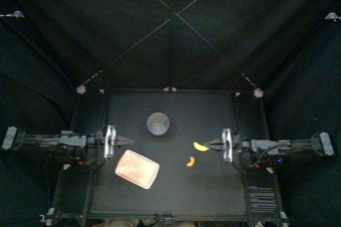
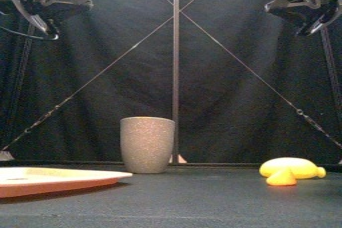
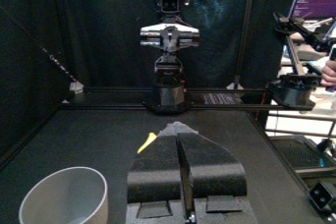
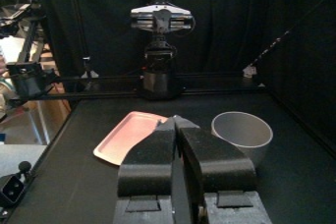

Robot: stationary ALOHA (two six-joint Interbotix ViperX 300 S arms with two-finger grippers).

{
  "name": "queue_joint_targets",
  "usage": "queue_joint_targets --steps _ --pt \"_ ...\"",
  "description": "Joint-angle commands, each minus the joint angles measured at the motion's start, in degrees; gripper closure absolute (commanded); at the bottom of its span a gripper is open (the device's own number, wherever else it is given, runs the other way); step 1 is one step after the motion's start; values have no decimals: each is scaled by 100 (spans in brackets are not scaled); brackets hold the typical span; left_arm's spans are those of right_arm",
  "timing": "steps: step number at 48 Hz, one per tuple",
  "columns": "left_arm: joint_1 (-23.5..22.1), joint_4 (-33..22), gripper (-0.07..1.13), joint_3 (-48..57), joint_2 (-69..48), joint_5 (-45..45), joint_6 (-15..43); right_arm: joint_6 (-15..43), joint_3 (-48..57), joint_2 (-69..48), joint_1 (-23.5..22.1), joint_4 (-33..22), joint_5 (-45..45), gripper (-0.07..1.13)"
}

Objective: Pick the banana then place it in the grey bowl
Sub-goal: Pick the banana

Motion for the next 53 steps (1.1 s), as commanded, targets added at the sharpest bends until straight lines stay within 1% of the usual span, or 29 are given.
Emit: queue_joint_targets --steps 1,7,14,17,19,20,24,31,35,36,38,47,53 --pt "97 -9 109 -62 70 -97 18 0 9 255 -88 9 18 102" --pt "176 -9 108 -62 70 -97 9 123 -44 844 -475 185 237 102" --pt "193 -18 107 -44 79 -97 0 334 -220 1679 -976 738 958 100" --pt "193 -18 107 -26 79 -97 0 378 -281 1942 -1134 923 1336 97" --pt "202 -9 107 -18 70 -97 -9 396 -299 2101 -1222 984 1582 92" --pt "202 -18 107 -9 79 -97 -9 404 -308 2162 -1266 993 1688 89" --pt "220 -18 107 -9 79 -97 -9 413 -308 2364 -1345 993 2057 67" --pt "229 -18 107 -9 70 -97 -9 431 -237 2426 -1380 1099 2329 24" --pt "229 -18 107 -9 79 -97 -9 510 -185 2443 -1362 1151 2426 3" --pt "229 -18 107 -9 79 -97 -9 536 -176 2452 -1362 1134 2452 1" --pt "229 -18 107 -9 70 -97 -9 545 -158 2461 -1354 1090 2496 -2" --pt "237 -18 107 0 79 -97 -9 580 -97 2672 -1195 853 2672 -1" --pt "272 -18 107 35 70 -97 -9 580 -114 2953 -1081 791 2663 -1"
